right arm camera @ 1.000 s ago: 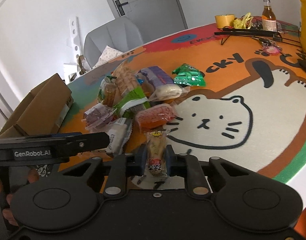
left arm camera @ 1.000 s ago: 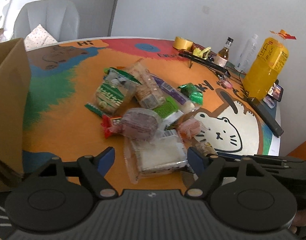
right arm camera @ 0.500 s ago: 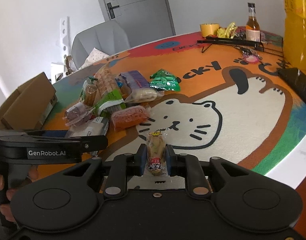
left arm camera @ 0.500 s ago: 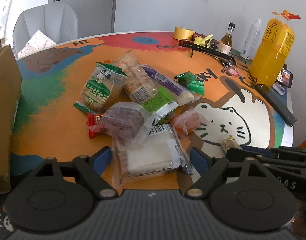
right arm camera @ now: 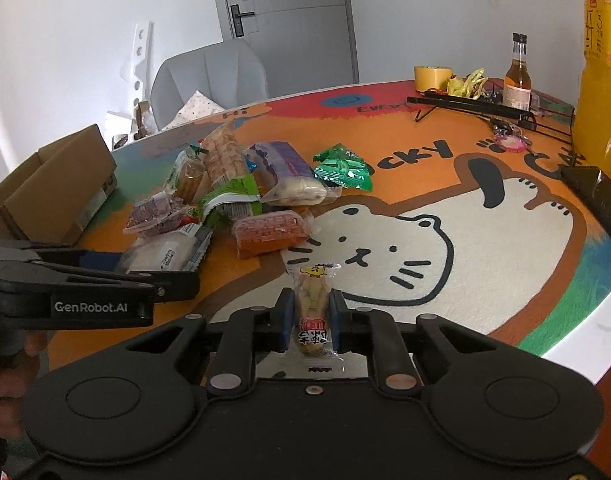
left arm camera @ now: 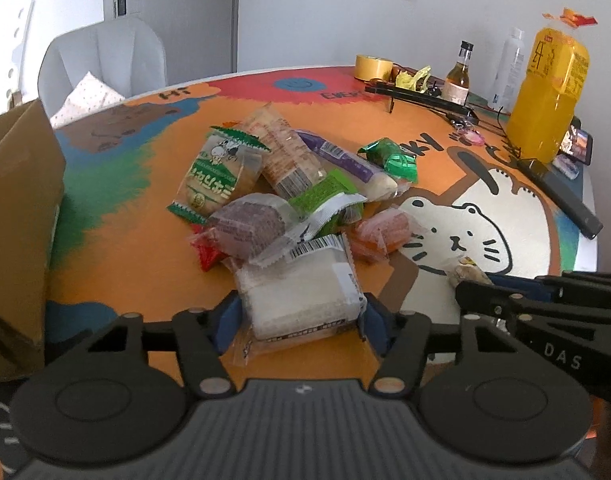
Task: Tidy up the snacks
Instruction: 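Carry the bread pack into the box and open the left tool while the right carries its snack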
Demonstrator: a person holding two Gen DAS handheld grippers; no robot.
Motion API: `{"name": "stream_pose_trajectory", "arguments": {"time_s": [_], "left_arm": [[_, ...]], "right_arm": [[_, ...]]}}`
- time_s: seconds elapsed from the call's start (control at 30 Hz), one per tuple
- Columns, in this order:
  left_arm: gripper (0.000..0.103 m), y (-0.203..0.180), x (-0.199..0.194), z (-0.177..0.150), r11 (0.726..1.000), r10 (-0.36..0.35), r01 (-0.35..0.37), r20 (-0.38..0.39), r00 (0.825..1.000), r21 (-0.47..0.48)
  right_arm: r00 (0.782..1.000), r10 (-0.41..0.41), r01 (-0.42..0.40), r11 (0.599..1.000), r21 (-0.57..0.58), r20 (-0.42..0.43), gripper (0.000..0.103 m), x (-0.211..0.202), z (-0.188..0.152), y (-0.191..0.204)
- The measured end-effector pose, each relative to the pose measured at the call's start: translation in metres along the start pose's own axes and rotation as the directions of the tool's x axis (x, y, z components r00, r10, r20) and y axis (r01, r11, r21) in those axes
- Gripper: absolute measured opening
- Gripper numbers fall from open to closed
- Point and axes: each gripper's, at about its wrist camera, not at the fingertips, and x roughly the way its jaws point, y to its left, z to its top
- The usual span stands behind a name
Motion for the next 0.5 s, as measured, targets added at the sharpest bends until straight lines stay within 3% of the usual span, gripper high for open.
{"name": "stream_pose_trajectory", "arguments": {"time_s": [0.2, 0.5], "left_arm": [[0.058, 0.005, -0.017, -0.004, 0.999, -0.033, 0.034, 0.009, 0.999, -0.029], [0.058, 0.014, -0.051, 0.002, 0.999, -0.028, 0.031, 0.108, 0.994, -0.025]], "right_arm": [[0.999, 0.022, -0.022, 1.000, 0.010, 0.027, 0.017, -0.007, 0.004, 0.009], [0.996, 0.053, -0.054, 0.999, 0.006, 0.072, 0.017, -0.015, 0.017, 0.027]]}}
